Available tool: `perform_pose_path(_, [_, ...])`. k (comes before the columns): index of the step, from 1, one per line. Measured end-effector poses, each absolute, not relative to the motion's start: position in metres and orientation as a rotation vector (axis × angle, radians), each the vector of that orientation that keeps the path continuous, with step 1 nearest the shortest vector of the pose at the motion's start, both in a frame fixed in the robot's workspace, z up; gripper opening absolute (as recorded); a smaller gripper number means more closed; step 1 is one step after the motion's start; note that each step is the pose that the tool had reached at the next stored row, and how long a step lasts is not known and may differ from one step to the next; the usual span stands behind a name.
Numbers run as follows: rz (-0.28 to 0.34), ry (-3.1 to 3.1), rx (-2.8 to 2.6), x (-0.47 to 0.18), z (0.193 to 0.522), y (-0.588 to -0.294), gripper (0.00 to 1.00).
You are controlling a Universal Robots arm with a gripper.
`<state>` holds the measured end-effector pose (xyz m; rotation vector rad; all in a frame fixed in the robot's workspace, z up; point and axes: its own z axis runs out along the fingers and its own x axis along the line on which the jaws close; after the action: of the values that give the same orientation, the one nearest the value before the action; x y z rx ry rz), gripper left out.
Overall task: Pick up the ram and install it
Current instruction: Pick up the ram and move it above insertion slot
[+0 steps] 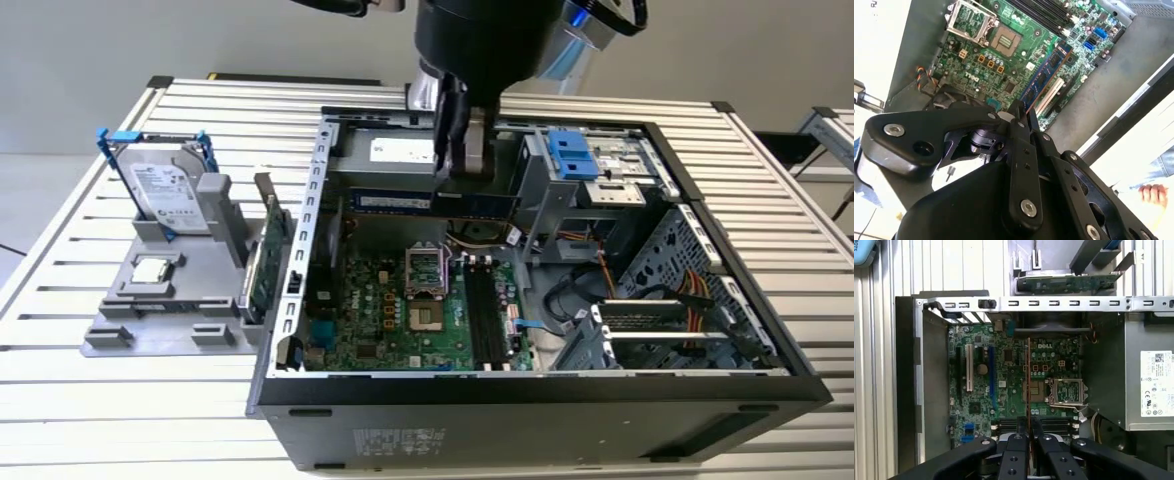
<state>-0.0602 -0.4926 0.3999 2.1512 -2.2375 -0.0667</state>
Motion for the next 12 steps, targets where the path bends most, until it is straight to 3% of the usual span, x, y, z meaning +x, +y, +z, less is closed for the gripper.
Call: perform_pose_path(12, [-0.068, -2.284, 2.103, -0.045, 0.4, -0.493, 0.0])
